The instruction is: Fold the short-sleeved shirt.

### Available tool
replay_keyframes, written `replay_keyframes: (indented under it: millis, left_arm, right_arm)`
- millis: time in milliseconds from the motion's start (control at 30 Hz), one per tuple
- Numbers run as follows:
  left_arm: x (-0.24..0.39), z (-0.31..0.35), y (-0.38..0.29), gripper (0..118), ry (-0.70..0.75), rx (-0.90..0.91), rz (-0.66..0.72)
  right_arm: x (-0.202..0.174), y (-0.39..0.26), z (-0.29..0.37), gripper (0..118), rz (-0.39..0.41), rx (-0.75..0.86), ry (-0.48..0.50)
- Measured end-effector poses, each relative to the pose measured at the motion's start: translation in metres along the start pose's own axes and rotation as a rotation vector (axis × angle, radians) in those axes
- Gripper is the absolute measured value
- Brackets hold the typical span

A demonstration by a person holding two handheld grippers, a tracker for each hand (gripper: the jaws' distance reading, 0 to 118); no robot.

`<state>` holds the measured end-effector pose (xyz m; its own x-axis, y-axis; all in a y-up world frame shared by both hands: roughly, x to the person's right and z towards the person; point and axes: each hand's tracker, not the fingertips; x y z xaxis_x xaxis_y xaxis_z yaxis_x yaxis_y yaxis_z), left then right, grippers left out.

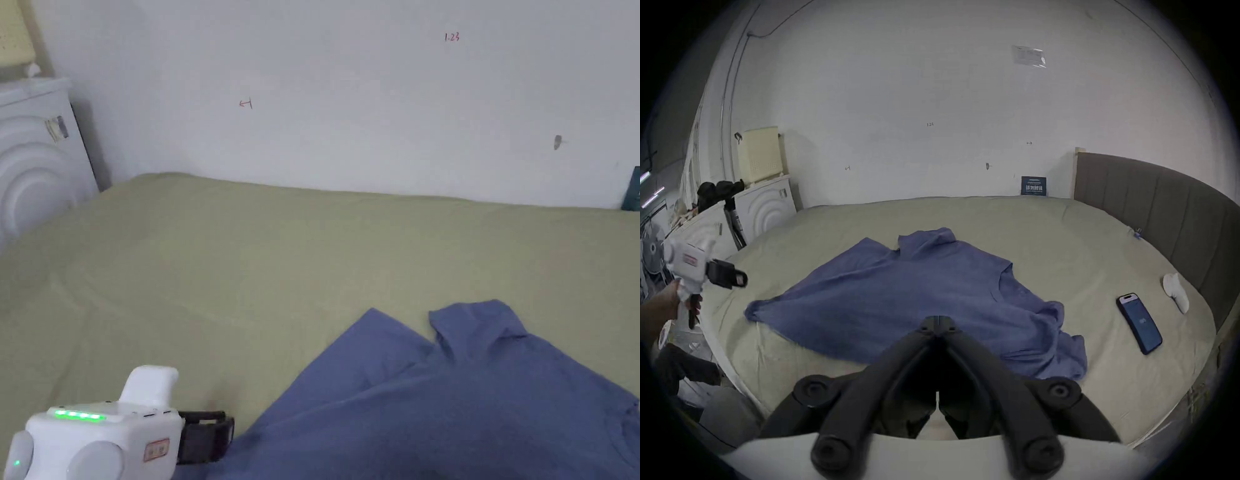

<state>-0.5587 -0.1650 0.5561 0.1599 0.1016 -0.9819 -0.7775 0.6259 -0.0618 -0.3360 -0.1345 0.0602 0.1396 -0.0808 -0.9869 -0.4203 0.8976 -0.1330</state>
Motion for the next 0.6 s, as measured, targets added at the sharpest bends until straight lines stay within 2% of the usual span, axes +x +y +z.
replay_keyframes:
  millis: [100, 167, 300, 333, 400, 433, 467, 500, 567, 600]
  left_arm:
    - [-0.021, -0.039, -0.005, 105, -0.007, -0.189, 0.027]
    - [-0.023, -0.056, -0.010, 104, 0.013, -0.227, -0.041]
    - [-0.007, -0.051, -0.020, 102, 0.034, -0.198, -0.060]
    - [-0.009, -0.049, -0.016, 96, 0.046, -0.189, -0.036]
    - [-0.018, -0.044, -0.017, 55, 0.061, -0.151, 0.018]
    - [-0.019, -0.041, -0.015, 21, 0.073, -0.140, 0.020]
    - [-0.019, -0.037, -0.013, 3, 0.080, -0.125, 0.023]
    - [-0.016, -0.037, -0.021, 3, 0.012, -0.103, 0.001]
    - [-0.007, -0.037, -0.022, 3, 0.081, -0.098, -0.094]
    - [-0.005, -0.039, -0.021, 3, 0.066, -0.106, -0.138]
  right_arm:
    - [0.004, 0.004, 0.001, 0, 0.009, -0.011, -0.001]
    - [0.009, 0.003, 0.001, 0, 0.015, -0.017, -0.002]
    - [0.014, 0.003, -0.002, 0, 0.006, -0.033, -0.005]
    - [0.014, 0.003, -0.003, 0, 0.005, -0.036, -0.005]
    - [0.012, 0.003, -0.005, 0, 0.012, -0.035, -0.006]
    - [0.010, 0.004, -0.007, 0, 0.018, -0.036, -0.002]
    - [0.009, 0.006, -0.010, 0, 0.021, -0.037, 0.002]
    - [0.008, 0.007, -0.013, 0, 0.026, -0.036, 0.008]
    - [0.008, 0.013, -0.023, 0, 0.044, -0.033, 0.029]
    - [0.009, 0.019, -0.031, 0, 0.061, -0.030, 0.035]
